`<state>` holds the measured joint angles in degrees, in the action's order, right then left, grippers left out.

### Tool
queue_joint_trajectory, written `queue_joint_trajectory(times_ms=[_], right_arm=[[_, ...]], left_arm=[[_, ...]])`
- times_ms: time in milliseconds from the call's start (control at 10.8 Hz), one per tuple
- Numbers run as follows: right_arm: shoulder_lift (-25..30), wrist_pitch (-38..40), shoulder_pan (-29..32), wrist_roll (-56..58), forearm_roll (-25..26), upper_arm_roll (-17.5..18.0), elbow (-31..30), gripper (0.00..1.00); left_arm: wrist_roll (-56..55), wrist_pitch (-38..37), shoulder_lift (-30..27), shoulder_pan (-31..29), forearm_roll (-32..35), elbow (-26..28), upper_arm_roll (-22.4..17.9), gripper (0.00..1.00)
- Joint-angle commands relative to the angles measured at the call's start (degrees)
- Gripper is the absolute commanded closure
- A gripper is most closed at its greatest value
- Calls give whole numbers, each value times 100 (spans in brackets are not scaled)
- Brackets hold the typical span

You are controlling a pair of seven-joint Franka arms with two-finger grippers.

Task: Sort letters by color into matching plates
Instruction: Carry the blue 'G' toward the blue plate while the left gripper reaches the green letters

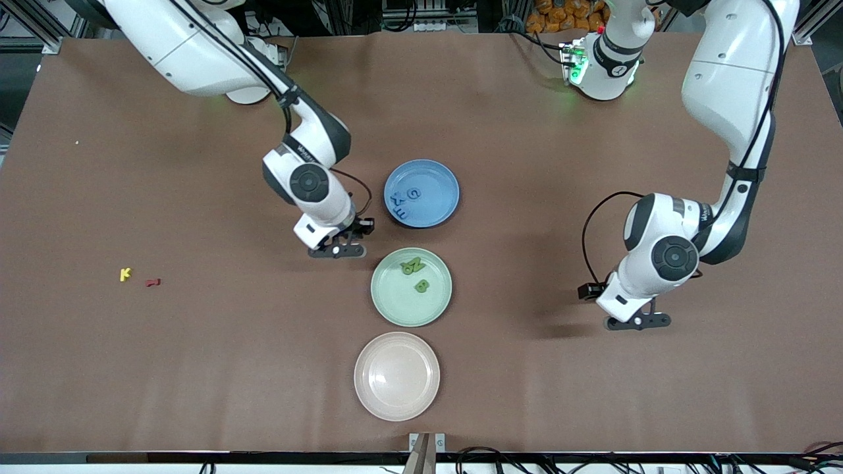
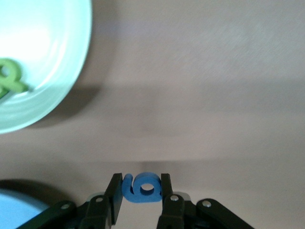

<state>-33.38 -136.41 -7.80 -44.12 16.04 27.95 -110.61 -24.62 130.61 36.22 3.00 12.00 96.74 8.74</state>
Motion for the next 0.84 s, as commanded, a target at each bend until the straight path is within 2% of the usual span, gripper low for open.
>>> queue_joint_trajectory(times_ms=[0, 279, 465, 651, 744], right_arm=[[77, 71, -493, -946, 22, 27, -31, 86], [68, 367, -530, -1554, 13, 491, 196, 86], [68, 598, -547, -1809, 22, 737, 321, 86], [51, 607, -748, -2212, 22, 818, 426, 86], [33, 607, -863, -2415, 22, 818, 452, 82]], left_arm=[[-1209, 16, -265, -508, -110, -41, 5, 0], [-1834, 427, -230, -721, -189, 256, 5, 0], [-1941, 1393, -212, -931, -154, 844, -4, 0], [-1950, 1467, -55, -924, -101, 847, -30, 0], [-1941, 1467, -19, -941, -101, 820, -30, 0]])
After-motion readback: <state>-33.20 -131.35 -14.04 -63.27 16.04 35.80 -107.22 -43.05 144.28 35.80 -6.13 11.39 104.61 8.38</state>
